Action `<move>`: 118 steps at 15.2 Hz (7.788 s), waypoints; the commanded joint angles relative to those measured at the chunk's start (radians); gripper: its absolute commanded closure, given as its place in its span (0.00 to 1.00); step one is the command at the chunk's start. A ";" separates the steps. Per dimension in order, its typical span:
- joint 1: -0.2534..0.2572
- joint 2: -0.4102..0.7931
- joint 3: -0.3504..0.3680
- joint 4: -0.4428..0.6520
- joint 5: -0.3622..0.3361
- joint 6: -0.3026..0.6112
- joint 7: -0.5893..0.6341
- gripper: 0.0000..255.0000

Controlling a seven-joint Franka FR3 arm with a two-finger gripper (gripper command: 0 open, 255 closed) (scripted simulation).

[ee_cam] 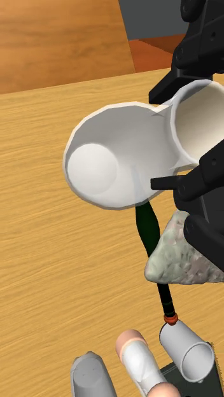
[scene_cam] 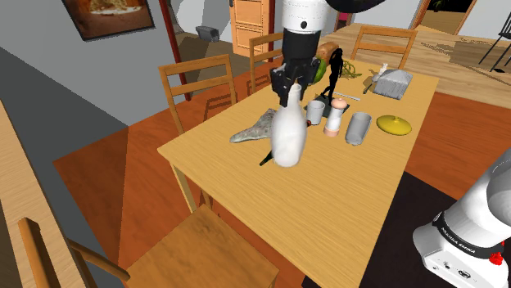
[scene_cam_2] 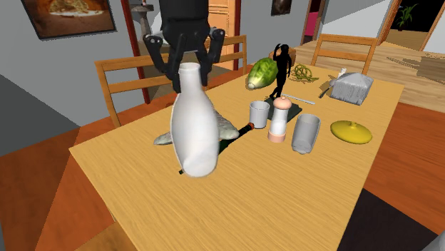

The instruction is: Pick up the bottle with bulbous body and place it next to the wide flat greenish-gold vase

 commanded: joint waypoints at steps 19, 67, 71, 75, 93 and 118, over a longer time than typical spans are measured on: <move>-0.002 0.075 0.008 0.350 -0.032 -0.281 0.019 1.00; -0.352 0.148 -0.475 0.287 -0.035 -0.147 -0.815 1.00; -0.393 0.228 -0.516 0.350 -0.025 -0.131 -0.898 1.00; -0.438 0.324 -0.551 0.439 -0.008 -0.127 -0.978 1.00; -0.611 0.718 -0.605 0.829 0.074 -0.133 -1.182 1.00; -0.593 0.694 -0.603 0.540 0.075 0.131 -1.196 1.00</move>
